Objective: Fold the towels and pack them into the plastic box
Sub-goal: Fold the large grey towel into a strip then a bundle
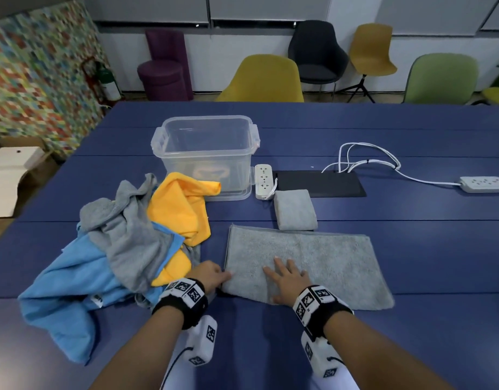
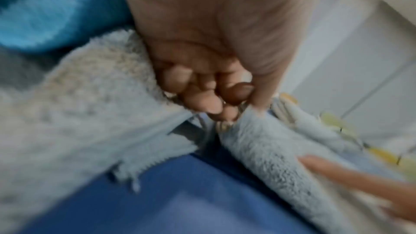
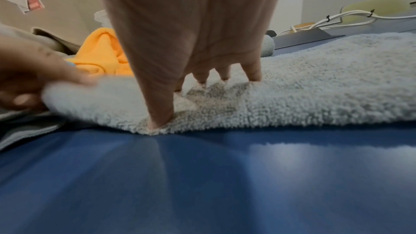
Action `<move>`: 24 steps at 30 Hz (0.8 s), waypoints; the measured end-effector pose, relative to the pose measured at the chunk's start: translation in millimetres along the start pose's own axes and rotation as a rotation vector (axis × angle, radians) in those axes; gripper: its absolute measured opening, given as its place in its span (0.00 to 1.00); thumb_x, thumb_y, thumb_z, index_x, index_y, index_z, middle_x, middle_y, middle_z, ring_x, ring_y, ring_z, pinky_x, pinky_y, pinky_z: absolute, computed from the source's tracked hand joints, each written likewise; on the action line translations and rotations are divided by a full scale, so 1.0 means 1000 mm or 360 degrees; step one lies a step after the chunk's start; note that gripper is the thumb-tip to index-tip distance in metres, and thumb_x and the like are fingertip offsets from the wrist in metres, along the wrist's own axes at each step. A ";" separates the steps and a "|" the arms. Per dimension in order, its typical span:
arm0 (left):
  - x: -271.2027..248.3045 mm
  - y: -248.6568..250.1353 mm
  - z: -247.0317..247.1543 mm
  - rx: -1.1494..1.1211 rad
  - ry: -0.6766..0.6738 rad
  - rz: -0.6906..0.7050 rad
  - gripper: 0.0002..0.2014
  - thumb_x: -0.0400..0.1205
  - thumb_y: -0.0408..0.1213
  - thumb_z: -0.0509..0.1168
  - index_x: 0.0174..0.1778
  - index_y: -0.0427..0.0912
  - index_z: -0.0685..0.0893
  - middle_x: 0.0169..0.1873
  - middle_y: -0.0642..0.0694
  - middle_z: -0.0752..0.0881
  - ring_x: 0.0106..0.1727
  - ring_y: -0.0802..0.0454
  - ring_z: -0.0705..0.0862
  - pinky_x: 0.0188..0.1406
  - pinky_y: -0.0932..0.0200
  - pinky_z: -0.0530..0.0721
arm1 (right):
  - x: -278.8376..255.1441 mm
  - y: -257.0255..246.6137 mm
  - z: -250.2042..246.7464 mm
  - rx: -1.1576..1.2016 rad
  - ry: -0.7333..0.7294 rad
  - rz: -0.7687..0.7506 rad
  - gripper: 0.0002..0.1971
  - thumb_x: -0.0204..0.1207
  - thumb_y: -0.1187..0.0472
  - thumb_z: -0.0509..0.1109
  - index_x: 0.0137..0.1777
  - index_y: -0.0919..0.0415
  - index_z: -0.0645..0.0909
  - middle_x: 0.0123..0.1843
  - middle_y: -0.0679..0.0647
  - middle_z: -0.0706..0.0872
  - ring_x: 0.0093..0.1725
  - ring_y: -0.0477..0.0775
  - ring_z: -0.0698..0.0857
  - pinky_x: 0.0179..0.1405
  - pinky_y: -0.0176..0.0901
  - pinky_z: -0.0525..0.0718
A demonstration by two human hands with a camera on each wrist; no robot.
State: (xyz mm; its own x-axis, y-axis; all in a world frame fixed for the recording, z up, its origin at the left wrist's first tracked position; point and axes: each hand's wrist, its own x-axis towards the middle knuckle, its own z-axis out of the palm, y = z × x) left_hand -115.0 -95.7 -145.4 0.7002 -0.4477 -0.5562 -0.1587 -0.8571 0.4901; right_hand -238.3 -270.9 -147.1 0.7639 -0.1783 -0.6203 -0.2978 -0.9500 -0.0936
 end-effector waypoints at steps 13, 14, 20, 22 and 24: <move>0.015 0.072 0.089 0.0901 0.0185 0.0671 0.36 0.76 0.58 0.24 0.82 0.51 0.40 0.82 0.48 0.38 0.83 0.44 0.38 0.80 0.46 0.38 | -0.008 0.057 0.011 0.0135 0.0345 0.0210 0.32 0.85 0.45 0.43 0.82 0.58 0.35 0.83 0.61 0.34 0.83 0.62 0.38 0.81 0.54 0.40; 0.022 0.069 0.101 0.0909 0.0151 0.0655 0.33 0.80 0.60 0.28 0.82 0.51 0.39 0.80 0.48 0.34 0.83 0.42 0.38 0.79 0.45 0.34 | -0.007 0.063 0.016 0.0132 0.0315 0.0193 0.35 0.82 0.39 0.38 0.82 0.58 0.34 0.82 0.61 0.32 0.83 0.62 0.37 0.81 0.54 0.39; 0.039 0.050 0.088 0.0848 0.0077 0.0470 0.62 0.51 0.75 0.07 0.82 0.51 0.41 0.81 0.45 0.36 0.83 0.41 0.41 0.77 0.43 0.31 | -0.014 0.109 0.037 0.0164 0.0316 0.0196 0.66 0.36 0.27 0.01 0.78 0.57 0.28 0.72 0.55 0.24 0.83 0.60 0.36 0.78 0.52 0.35; 0.035 0.045 0.067 0.0890 0.0012 0.0380 0.66 0.45 0.79 0.12 0.82 0.52 0.37 0.82 0.46 0.34 0.82 0.44 0.34 0.78 0.41 0.32 | -0.025 0.127 0.034 0.0163 0.0269 0.0315 0.68 0.33 0.27 0.01 0.79 0.57 0.28 0.72 0.53 0.23 0.83 0.60 0.35 0.79 0.54 0.35; 0.024 0.048 0.051 0.0988 0.0011 0.0527 0.64 0.49 0.82 0.25 0.82 0.51 0.45 0.83 0.46 0.41 0.83 0.45 0.39 0.79 0.43 0.36 | -0.033 0.133 0.027 0.0108 0.0302 0.0358 0.68 0.36 0.27 0.02 0.82 0.56 0.34 0.75 0.54 0.26 0.83 0.60 0.38 0.80 0.54 0.37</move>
State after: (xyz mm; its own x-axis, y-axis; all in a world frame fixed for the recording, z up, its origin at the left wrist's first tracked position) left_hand -141.3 -160.4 -169.8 0.5503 -0.7105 -0.4386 -0.7309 -0.6639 0.1584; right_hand -318.2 -385.1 -160.2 0.7656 -0.4331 -0.4756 -0.5045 -0.8630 -0.0262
